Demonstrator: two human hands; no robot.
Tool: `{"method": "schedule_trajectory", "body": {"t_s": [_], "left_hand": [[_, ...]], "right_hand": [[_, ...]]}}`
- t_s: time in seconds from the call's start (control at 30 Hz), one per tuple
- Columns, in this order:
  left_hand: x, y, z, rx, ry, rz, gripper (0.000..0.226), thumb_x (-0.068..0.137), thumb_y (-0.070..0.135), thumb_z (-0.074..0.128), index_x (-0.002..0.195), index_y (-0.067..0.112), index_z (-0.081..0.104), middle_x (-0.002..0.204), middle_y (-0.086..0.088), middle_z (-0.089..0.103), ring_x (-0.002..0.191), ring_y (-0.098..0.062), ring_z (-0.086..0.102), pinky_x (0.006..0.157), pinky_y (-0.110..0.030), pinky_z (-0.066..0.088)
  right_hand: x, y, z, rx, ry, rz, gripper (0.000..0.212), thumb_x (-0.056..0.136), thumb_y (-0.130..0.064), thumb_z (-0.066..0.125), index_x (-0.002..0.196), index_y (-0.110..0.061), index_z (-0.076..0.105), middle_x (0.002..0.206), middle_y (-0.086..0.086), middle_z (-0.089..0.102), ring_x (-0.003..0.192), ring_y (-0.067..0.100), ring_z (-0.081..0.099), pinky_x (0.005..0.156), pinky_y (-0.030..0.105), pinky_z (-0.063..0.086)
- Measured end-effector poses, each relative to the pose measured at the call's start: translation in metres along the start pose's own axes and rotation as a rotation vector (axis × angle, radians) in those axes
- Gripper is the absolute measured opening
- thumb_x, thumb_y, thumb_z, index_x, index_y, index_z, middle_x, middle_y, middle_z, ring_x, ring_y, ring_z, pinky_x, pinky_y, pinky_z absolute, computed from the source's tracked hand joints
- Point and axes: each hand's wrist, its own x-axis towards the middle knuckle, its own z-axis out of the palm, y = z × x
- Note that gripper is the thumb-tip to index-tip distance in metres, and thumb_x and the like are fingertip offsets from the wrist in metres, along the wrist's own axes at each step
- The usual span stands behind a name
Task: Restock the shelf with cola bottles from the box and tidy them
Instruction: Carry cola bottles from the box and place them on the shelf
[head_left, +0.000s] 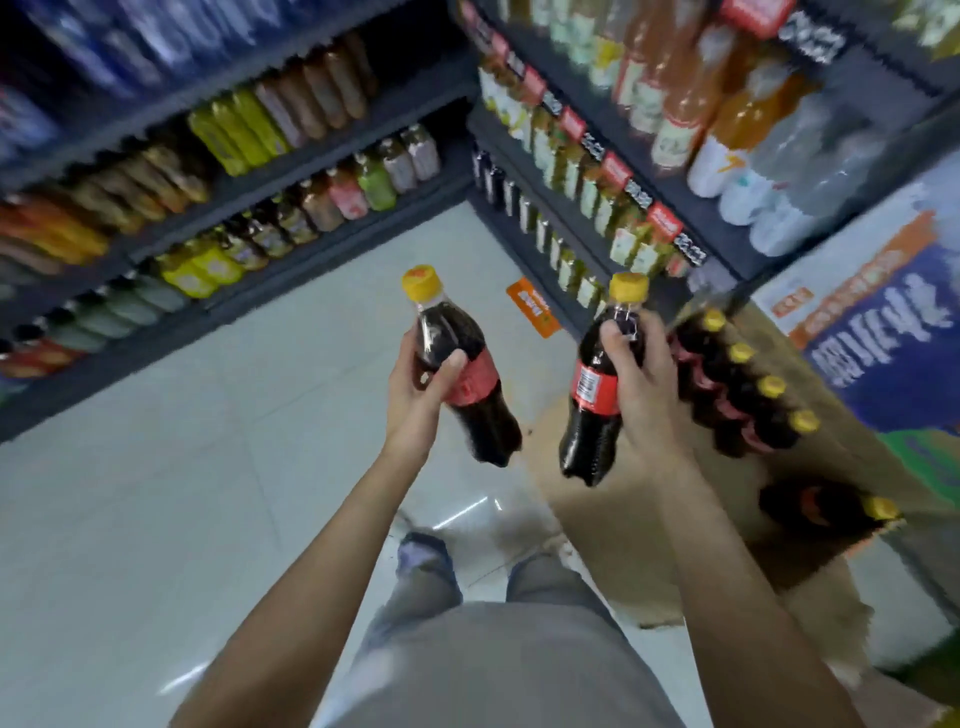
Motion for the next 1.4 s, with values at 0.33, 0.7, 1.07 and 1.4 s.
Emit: {"method": "schedule_trajectory", "body": {"t_s": [0.33, 0.7, 1.07, 1.4], "left_hand": [[-0.002, 0.006, -0.266, 0.027, 0.248, 0.021, 0.05, 0.079, 0.04, 0.065, 0.123, 0.03, 0.044, 0.113, 0.003, 0.06, 0.103, -0.009, 0.06, 0.088, -0.023, 0.049], [0.069, 0.048, -0.531, 0.21, 0.611, 0.104, 0.06, 0.068, 0.054, 0.067, 0.116, 0.027, 0.045, 0.096, 0.019, 0.06, 0.085, 0.009, 0.058, 0.081, -0.026, 0.047], [0.221, 0.129, -0.765, 0.416, 0.887, 0.284, 0.068, 0.059, 0.05, 0.085, 0.113, 0.024, 0.053, 0.108, 0.006, 0.063, 0.104, -0.008, 0.06, 0.089, -0.02, 0.048], [0.376, 0.199, -0.964, 0.207, 1.155, 0.5, 0.065, 0.074, 0.038, 0.08, 0.126, 0.014, 0.051, 0.118, 0.004, 0.061, 0.112, -0.005, 0.056, 0.098, -0.026, 0.046]], "right_hand": [[-0.017, -0.021, 0.299, -0.166, -0.278, -0.169, 0.02, 0.092, -0.023, 0.059, 0.11, -0.015, 0.055, 0.098, -0.005, 0.059, 0.083, -0.008, 0.054, 0.076, 0.002, 0.037], [-0.005, -0.068, 0.594, -0.123, -0.612, -0.281, 0.015, 0.093, -0.024, 0.057, 0.107, -0.019, 0.052, 0.094, -0.018, 0.056, 0.086, -0.011, 0.053, 0.075, 0.009, 0.04], [0.081, -0.182, 0.879, 0.016, -0.872, -0.545, 0.03, 0.09, -0.043, 0.057, 0.11, -0.023, 0.048, 0.101, -0.015, 0.056, 0.094, -0.008, 0.053, 0.086, 0.015, 0.04], [0.109, -0.254, 1.09, 0.224, -0.634, -0.774, 0.028, 0.097, -0.034, 0.047, 0.121, -0.027, 0.034, 0.11, -0.017, 0.045, 0.102, -0.016, 0.046, 0.093, 0.007, 0.031]]}}
